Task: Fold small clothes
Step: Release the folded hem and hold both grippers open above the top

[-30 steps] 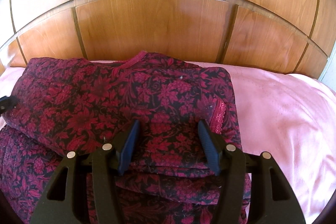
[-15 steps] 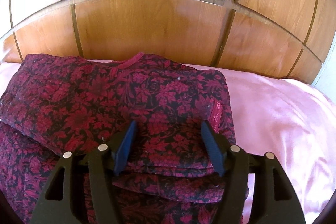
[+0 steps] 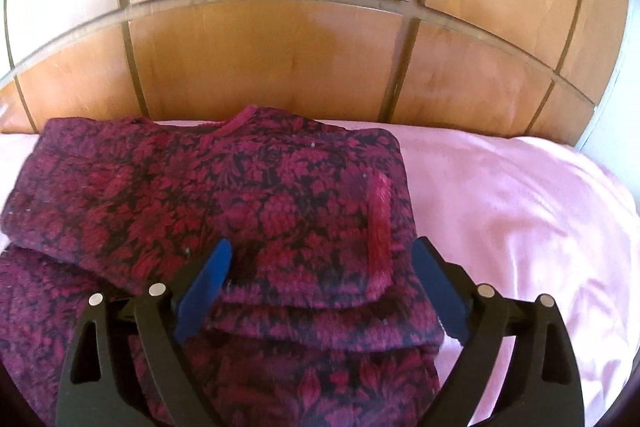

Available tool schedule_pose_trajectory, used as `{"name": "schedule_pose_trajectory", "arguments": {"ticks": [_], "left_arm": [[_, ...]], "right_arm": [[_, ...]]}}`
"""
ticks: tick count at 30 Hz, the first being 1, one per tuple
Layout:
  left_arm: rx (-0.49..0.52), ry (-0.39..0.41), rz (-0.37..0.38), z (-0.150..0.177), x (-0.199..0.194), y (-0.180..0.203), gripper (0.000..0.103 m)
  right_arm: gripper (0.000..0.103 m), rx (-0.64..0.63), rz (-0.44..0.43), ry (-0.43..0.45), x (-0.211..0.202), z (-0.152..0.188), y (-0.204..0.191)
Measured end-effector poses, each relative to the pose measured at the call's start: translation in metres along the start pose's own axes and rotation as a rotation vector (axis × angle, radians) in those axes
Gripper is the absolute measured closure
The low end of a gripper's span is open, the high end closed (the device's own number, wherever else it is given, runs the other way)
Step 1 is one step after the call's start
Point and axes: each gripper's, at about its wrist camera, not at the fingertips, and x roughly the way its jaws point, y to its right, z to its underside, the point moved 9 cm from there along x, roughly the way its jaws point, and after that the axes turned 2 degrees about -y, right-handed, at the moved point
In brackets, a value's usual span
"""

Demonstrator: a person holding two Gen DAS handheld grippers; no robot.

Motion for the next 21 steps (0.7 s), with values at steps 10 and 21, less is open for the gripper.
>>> {"name": "schedule_pose_trajectory", "arguments": {"ticks": [10,21], "left_arm": [[-0.003,-0.058,-0.006,0.032,-0.001,-0.007,0.048],[-0.051,-0.173,0.026,0.087,0.002,-0.031,0.048]], "right_arm": [[0.013,-0.019,-0.096,-0.059,-0.037,0.051,-0.007],[0.015,-0.004,-0.135,-0.106,-0.075,0.119,0.007]]}}
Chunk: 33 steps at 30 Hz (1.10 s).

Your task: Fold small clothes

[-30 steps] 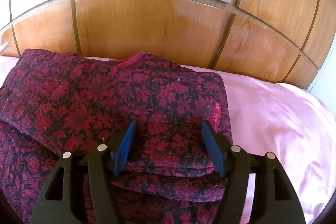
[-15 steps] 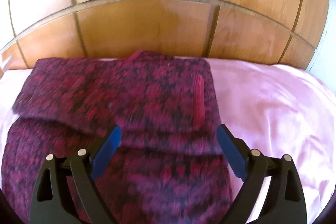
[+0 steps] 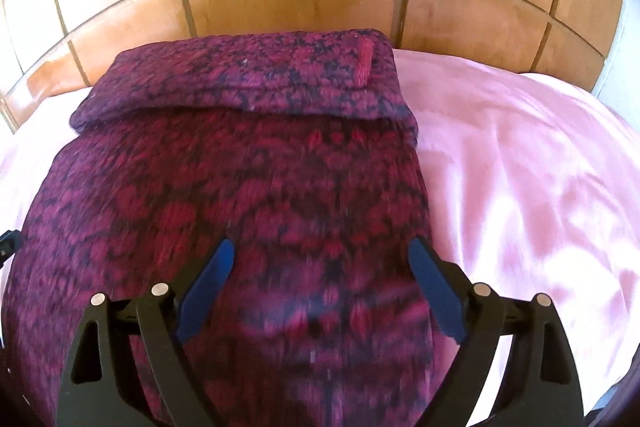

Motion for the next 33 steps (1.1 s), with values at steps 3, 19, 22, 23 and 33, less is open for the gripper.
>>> {"name": "schedule_pose_trajectory", "arguments": {"ticks": [3,19,22,23,33], "left_arm": [[0.004,-0.024,0.033,0.016,-0.003,-0.004,0.048],[0.141,-0.097,0.177,0.075,-0.048,-0.008,0.048],[0.173,-0.132,0.222,0.082,-0.051,-0.003,0.056],[0.195,-0.133,0.214,0.085,-0.051,-0.002,0.057],[0.096,-0.137,0.371,0.07,-0.066,-0.002,0.088]], "right_arm": [[0.014,-0.019,0.005,0.006,-0.014,0.017,-0.002],[0.035,0.029,-0.112,-0.093,-0.068,0.103,0.008],[0.048,0.042,-0.135,-0.117,-0.076,0.117,0.007],[0.054,0.041,-0.138,-0.121,-0.077,0.119,0.007],[0.084,0.078,-0.265,-0.147,-0.102,0.117,-0.002]]}}
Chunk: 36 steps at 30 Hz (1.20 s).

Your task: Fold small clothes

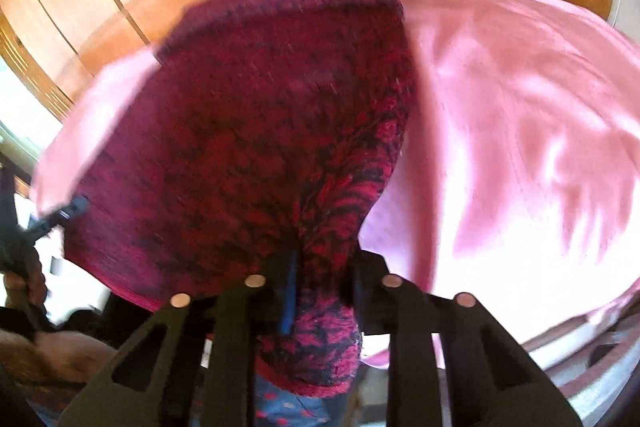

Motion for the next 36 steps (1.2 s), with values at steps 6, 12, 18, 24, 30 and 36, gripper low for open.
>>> {"name": "schedule_pose_trajectory", "arguments": {"ticks": [6,12,18,24,30,36], "left_arm": [[-0.107,0.074,0.165,-0.045,-0.011,0.003,0.089],[-0.147,0.111,0.212,-0.098,0.008,0.006,0.091],[-0.232,0.094,0.174,-0.157,0.051,-0.013,0.092],[-0.358,0.088,0.115,-0.202,0.083,-0.045,0.099],[-0.418,0.173,0.067,-0.207,0.058,-0.076,0.06],[-0.426,0.187,-0.043,-0.166,0.03,-0.116,0.059]], "right_arm": [[0.085,0.057,-0.181,0.087,-0.009,-0.044,-0.021],[0.086,0.092,-0.211,0.135,0.013,-0.091,-0.024],[0.086,0.183,-0.161,0.141,0.043,-0.138,0.006],[0.083,0.292,-0.14,0.082,0.076,-0.159,0.03],[0.07,0.305,-0.176,0.093,0.077,-0.17,0.036],[0.073,0.34,-0.117,0.072,0.096,-0.177,0.041]]}}
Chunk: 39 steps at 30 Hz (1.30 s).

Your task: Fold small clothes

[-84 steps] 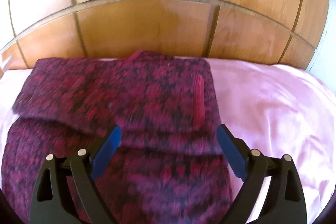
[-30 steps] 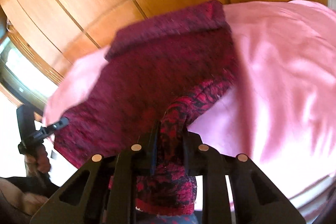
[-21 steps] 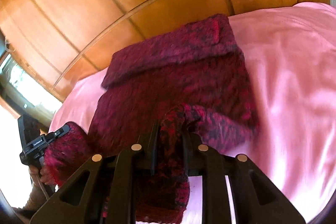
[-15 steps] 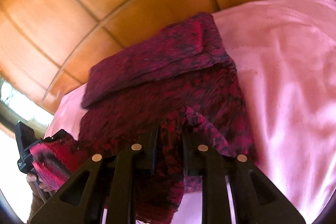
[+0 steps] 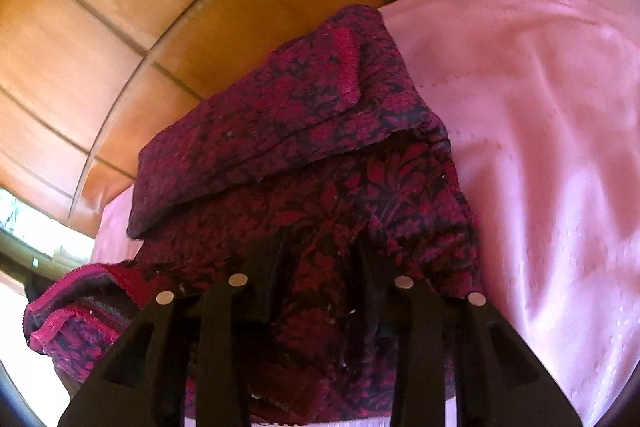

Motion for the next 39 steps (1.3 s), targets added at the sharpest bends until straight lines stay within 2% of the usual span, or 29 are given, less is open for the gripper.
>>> {"name": "schedule_pose_trajectory", "arguments": {"ticks": [2,4,5,6,7,9,11,12,13,14,15,17,18,20,21,23,26,27,29,30,32,33,34,35,36,37,38,39], "left_arm": [[0.077,0.001,-0.021,0.015,-0.014,-0.006,0.06],[0.195,0.005,0.056,0.038,-0.03,0.009,0.056],[0.278,-0.001,0.111,0.057,-0.04,0.024,0.042],[0.317,-0.007,0.121,0.068,-0.043,0.03,0.033],[0.361,-0.02,0.122,0.08,-0.045,0.036,0.026],[0.476,-0.071,0.091,0.102,-0.034,0.051,0.025],[0.516,-0.069,0.022,0.104,-0.021,0.052,0.026],[0.499,-0.075,-0.004,0.099,-0.01,0.052,0.026],[0.468,-0.084,-0.016,0.093,-0.001,0.051,0.031],[0.402,-0.106,-0.004,0.086,0.011,0.049,0.035],[0.333,-0.128,0.019,0.077,0.019,0.047,0.036],[0.259,-0.132,0.017,0.06,0.029,0.045,0.038],[0.257,-0.122,0.007,0.056,0.034,0.045,0.039],[0.263,-0.094,-0.009,0.046,0.036,0.046,0.039],[0.26,-0.098,0.011,0.045,0.036,0.049,0.039],[0.248,-0.126,0.089,0.046,0.035,0.051,0.031],[0.27,-0.125,0.11,0.052,0.034,0.044,0.029],[0.274,-0.136,0.121,0.056,0.035,0.044,0.029],[0.279,-0.159,0.144,0.064,0.037,0.042,0.029],[0.284,-0.166,0.148,0.067,0.041,0.042,0.029],[0.276,-0.162,0.151,0.068,0.045,0.042,0.03],[0.262,-0.16,0.154,0.065,0.047,0.041,0.035],[0.256,-0.166,0.148,0.065,0.049,0.04,0.051],[0.248,-0.185,0.132,0.063,0.05,0.038,0.064],[0.238,-0.191,0.137,0.062,0.049,0.038,0.068],[0.232,-0.189,0.145,0.06,0.045,0.038,0.075],[0.237,-0.19,0.15,0.06,0.041,0.039,0.078],[0.244,-0.191,0.154,0.063,0.036,0.042,0.079]], "right_arm": [[0.073,0.042,-0.005,-0.002,0.003,-0.004,0.004],[0.073,0.07,-0.006,-0.007,0.006,-0.007,0.007],[0.073,0.081,-0.005,-0.01,0.007,-0.007,0.008],[0.073,0.089,-0.003,-0.014,0.007,-0.007,0.009],[0.072,0.097,-0.001,-0.02,0.008,-0.008,0.009],[0.07,0.124,-0.012,-0.03,0.008,-0.009,0.009],[0.062,0.138,-0.034,-0.038,0.007,-0.01,0.009],[0.06,0.14,-0.047,-0.038,0.006,-0.011,0.007],[0.052,0.134,-0.06,-0.036,0.003,-0.012,0.004],[0.042,0.12,-0.072,-0.03,-0.002,-0.012,0.0],[0.028,0.096,-0.077,-0.01,-0.01,-0.014,-0.003],[0.008,0.042,-0.036,0.079,-0.033,-0.02,-0.005],[0.008,0.011,-0.031,0.123,-0.046,-0.022,-0.005],[0.008,-0.032,-0.045,0.15,-0.062,-0.022,-0.005],[0.007,-0.066,-0.048,0.161,-0.071,-0.019,-0.003],[0.007,-0.142,-0.029,0.16,-0.076,-0.011,-0.002],[0.008,-0.266,0.029,0.106,-0.065,0.01,0.002],[0.008,-0.288,0.048,0.087,-0.059,0.016,0.003],[0.023,-0.327,0.081,0.038,-0.039,0.029,0.005],[0.026,-0.349,0.095,0.011,-0.027,0.036,0.005],[0.031,-0.413,0.141,0.022,-0.016,0.039,0.004],[0.038,-0.44,0.158,0.026,-0.011,0.039,0.001],[0.042,-0.444,0.163,0.023,-0.009,0.039,0.0],[0.058,-0.441,0.161,0.017,-0.008,0.038,-0.002],[0.072,-0.436,0.149,0.008,-0.01,0.037,-0.005],[0.08,-0.43,0.152,0.001,-0.012,0.037,-0.007],[0.087,-0.431,0.15,-0.007,-0.015,0.037,-0.01],[0.088,-0.434,0.149,-0.009,-0.019,0.038,-0.01]]}}
